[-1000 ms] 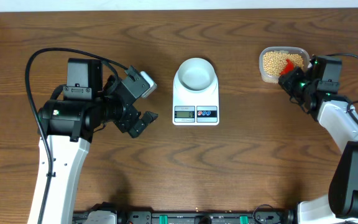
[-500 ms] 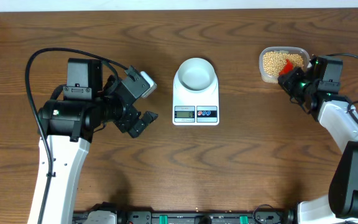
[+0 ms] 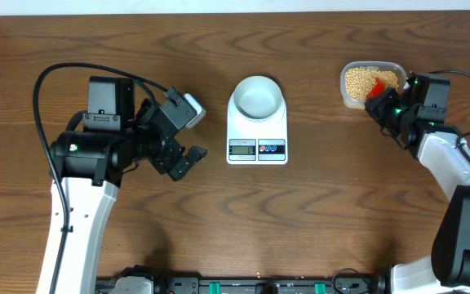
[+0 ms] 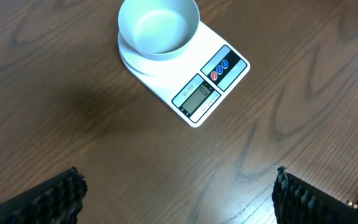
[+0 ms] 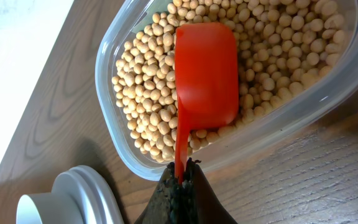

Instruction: Scoop item into bowl and weigh 50g on scale

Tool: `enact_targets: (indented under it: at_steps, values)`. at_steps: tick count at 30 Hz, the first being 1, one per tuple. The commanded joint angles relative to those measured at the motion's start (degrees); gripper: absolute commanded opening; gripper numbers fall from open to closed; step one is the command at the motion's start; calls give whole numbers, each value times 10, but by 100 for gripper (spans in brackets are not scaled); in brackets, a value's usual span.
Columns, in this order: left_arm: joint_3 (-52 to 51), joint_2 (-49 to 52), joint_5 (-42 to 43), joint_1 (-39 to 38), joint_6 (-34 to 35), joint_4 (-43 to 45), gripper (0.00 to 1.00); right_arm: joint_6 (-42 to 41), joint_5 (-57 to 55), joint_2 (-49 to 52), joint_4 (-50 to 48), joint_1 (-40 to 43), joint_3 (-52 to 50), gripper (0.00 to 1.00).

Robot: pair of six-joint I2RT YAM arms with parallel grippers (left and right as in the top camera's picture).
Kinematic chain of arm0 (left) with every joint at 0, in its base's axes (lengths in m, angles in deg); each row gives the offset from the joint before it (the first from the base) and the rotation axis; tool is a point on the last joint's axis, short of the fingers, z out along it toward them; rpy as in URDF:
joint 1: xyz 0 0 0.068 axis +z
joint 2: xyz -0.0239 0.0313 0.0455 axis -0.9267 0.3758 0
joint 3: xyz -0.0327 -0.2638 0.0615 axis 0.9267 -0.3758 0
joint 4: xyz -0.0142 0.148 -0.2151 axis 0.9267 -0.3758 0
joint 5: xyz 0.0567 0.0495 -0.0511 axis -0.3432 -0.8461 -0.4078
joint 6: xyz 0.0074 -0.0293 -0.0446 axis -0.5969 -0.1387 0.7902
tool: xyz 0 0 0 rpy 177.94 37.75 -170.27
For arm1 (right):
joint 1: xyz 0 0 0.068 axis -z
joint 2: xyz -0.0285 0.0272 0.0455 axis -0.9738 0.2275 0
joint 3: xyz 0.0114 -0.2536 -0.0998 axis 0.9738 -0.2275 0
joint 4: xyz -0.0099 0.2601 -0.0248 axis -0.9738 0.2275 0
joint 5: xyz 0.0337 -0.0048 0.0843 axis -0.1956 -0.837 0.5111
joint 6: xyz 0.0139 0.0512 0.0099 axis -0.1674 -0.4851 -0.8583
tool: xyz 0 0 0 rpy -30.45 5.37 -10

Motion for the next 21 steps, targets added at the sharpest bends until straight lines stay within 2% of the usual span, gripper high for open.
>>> enact_targets:
  at_steps: [1,21]
  values:
    - [10,-4,9,2,-5,-2,98,-9,44,9,9,-3,2,1]
    - [10,-4,9,2,-5,-2,98,-10,64,9,10,3,2,1]
